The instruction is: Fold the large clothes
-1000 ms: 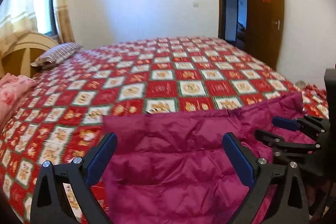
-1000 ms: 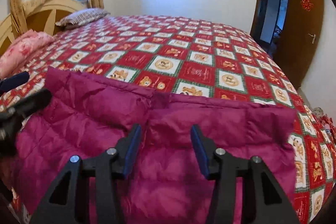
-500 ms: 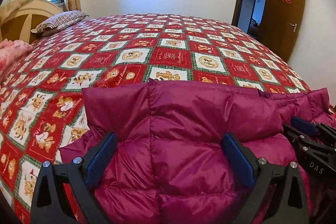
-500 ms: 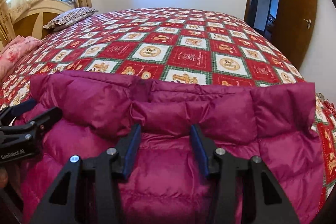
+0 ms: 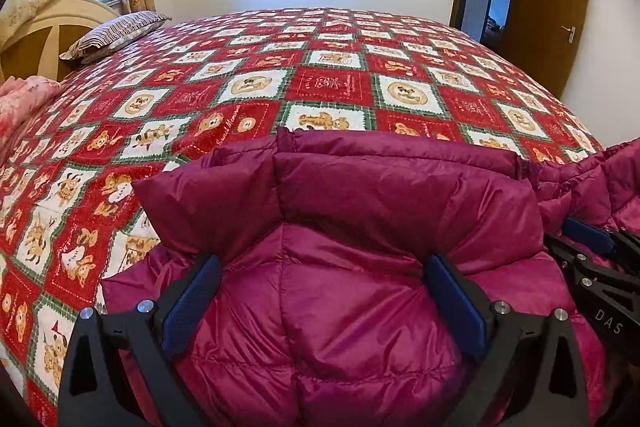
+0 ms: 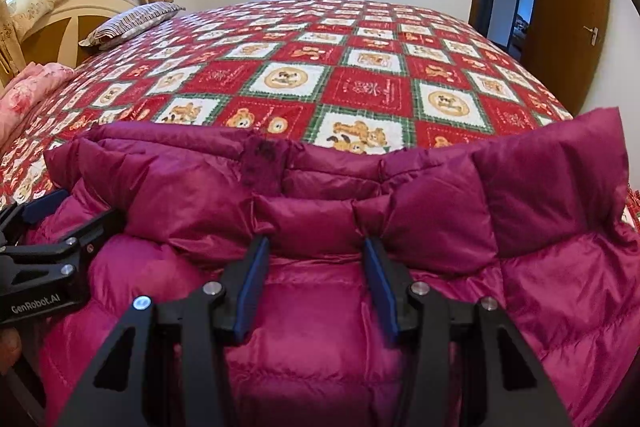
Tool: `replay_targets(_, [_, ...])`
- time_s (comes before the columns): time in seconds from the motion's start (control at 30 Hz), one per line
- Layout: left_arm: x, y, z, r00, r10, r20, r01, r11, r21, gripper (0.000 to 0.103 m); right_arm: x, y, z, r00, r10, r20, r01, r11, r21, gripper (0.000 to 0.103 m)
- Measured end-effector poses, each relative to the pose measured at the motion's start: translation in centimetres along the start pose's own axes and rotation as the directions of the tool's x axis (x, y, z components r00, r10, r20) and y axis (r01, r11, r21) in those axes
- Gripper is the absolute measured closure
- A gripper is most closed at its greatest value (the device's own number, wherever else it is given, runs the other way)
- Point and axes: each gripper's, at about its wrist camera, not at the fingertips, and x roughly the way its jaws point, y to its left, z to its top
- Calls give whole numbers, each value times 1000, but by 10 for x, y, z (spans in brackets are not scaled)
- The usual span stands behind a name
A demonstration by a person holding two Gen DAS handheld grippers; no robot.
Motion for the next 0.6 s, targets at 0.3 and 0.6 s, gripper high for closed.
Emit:
replay_targets(0.3, [3, -1, 0, 1000, 9, -15, -9, 1000, 6, 1, 4, 3, 0, 1000, -10, -18, 10, 1000, -7, 50])
replay_targets(0.6, [5, -3, 0, 1000, 23, -18, -23, 1000, 16, 1, 8, 8, 0, 999, -42, -28, 41, 999, -36, 50])
